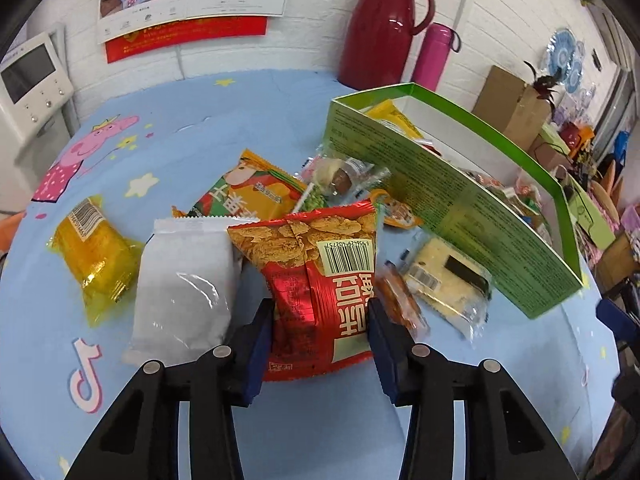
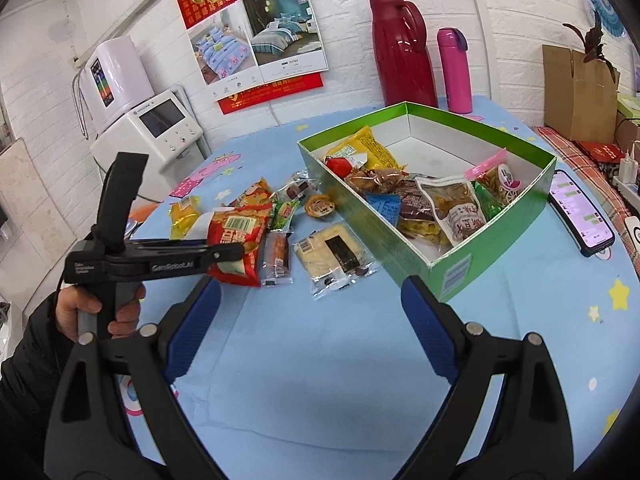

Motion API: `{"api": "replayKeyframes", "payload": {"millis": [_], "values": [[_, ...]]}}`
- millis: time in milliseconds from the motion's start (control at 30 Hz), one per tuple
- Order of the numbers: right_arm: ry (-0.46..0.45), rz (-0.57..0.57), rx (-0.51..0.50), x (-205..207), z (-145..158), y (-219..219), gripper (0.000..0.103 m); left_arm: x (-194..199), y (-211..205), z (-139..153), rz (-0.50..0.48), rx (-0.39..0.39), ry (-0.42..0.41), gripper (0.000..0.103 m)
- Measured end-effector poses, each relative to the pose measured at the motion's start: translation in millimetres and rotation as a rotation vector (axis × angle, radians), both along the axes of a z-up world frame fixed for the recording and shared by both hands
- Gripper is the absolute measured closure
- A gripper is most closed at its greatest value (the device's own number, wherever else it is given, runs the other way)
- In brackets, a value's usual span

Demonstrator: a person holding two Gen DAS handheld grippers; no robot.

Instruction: Organize snacks

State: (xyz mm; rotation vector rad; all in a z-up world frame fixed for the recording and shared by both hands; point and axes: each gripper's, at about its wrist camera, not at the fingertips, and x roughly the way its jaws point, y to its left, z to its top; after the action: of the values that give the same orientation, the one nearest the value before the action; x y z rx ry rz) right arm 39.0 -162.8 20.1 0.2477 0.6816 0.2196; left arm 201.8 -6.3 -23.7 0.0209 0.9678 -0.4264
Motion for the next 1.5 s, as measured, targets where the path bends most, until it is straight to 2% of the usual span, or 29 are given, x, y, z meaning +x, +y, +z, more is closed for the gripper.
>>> {"api": "replayKeyframes", "payload": {"millis": [67, 167, 267, 300, 333, 433, 500, 667, 767, 800, 967, 1100, 1267, 1400, 1500], "values": [[0.011, 0.026, 0.011, 1.1, -1.9, 2.3, 0.011, -18.7, 4.3, -3.1, -0.082, -0.024, 0.046, 0.058], [0.032, 0.08, 0.037, 6.1, -5.8, 9.3, 0.011, -60.7, 12.5, -2.5, -0.169, 0.038, 0.005, 0.057], [0.055, 0.144, 0.044, 12.6, -8.0, 23.8, 0.011, -87.0, 31.9, 4.1, -0.117, 0.067, -0.022, 0.047], [0.057, 0.167, 0.038, 13.9, -8.1, 29.6, 0.011, -93.4, 40.8, 7.4, -0.09, 0.043, -0.022, 0.039], [0.058, 0.195, 0.032, 15.9, -8.0, 36.3, 0.011, -98.3, 52.4, 10.4, -0.059, 0.001, -0.013, 0.036], [0.083, 0.286, 0.028, 26.8, -10.5, 55.7, 0.011, -115.3, 82.1, 10.0, 0.005, -0.139, 0.056, 0.036], [0.112, 0.354, 0.044, 39.9, -13.7, 69.0, 0.011, -120.9, 90.3, 4.6, 0.034, -0.203, 0.091, 0.036], [0.192, 0.455, 0.063, 78.7, -24.0, 99.4, 0.011, -121.9, 93.1, -16.1, 0.105, -0.38, 0.158, 0.036], [0.233, 0.473, 0.071, 99.0, -33.1, 112.5, 0.011, -114.1, 88.5, -29.4, 0.139, -0.436, 0.186, 0.036], [0.249, 0.479, 0.078, 104.0, -37.1, 115.1, 0.011, -113.5, 88.1, -30.1, 0.146, -0.448, 0.172, 0.037], [0.316, 0.441, 0.102, 114.9, -56.4, 113.8, 0.012, -105.7, 92.1, -31.2, 0.171, -0.472, 0.162, 0.037], [0.313, 0.368, 0.131, 104.4, -52.4, 98.2, 0.013, -103.0, 91.4, -26.8, 0.164, -0.444, 0.142, 0.037], [0.326, 0.359, 0.245, 91.8, -49.4, 81.5, 0.014, -96.4, 94.8, -25.9, 0.162, -0.421, 0.122, 0.037], [0.31, 0.375, 0.162, 102.2, -44.5, 91.5, 0.015, -85.1, 92.8, -24.4, 0.162, -0.401, 0.117, 0.037], [0.304, 0.403, 0.171, 116.2, -44.6, 98.1, 0.015, -73.9, 92.6, -23.4, 0.171, -0.365, 0.088, 0.038]]}}
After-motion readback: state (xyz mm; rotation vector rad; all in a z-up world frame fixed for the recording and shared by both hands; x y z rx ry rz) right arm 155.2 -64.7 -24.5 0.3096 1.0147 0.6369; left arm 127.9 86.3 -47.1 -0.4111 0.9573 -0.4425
